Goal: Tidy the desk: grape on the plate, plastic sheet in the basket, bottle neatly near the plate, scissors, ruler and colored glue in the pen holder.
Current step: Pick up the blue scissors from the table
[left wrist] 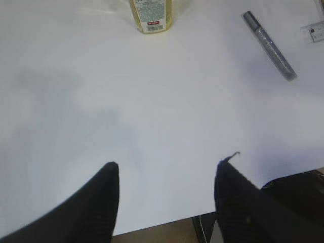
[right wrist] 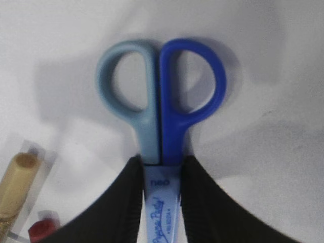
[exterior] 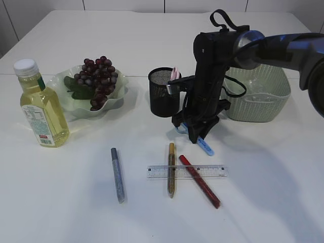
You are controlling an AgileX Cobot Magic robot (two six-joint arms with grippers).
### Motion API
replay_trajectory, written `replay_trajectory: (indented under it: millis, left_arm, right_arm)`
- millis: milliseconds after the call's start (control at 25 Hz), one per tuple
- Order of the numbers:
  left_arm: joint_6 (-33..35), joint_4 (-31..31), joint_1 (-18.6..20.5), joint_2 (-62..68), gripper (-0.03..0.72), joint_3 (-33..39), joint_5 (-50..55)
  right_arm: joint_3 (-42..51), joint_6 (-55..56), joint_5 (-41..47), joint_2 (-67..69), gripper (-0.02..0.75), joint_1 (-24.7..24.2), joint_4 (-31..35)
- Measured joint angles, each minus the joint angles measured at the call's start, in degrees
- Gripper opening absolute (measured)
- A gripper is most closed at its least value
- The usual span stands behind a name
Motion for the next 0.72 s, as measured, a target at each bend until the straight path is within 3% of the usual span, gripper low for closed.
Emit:
replay_trajectory:
  millis: [280,720]
  left_arm:
    - [0.0,0.0,0.0,0.0,0.435,0.0,0.0]
    - [0.0,0.0,0.0,0.0,0.434,0.0,0.0]
  right_arm:
    - [0.0,0.0,0.0,0.0,0.182,0.0,0.1]
    - [-0.09,0.1,-0.13,0.0,0.179,0.0,0.1]
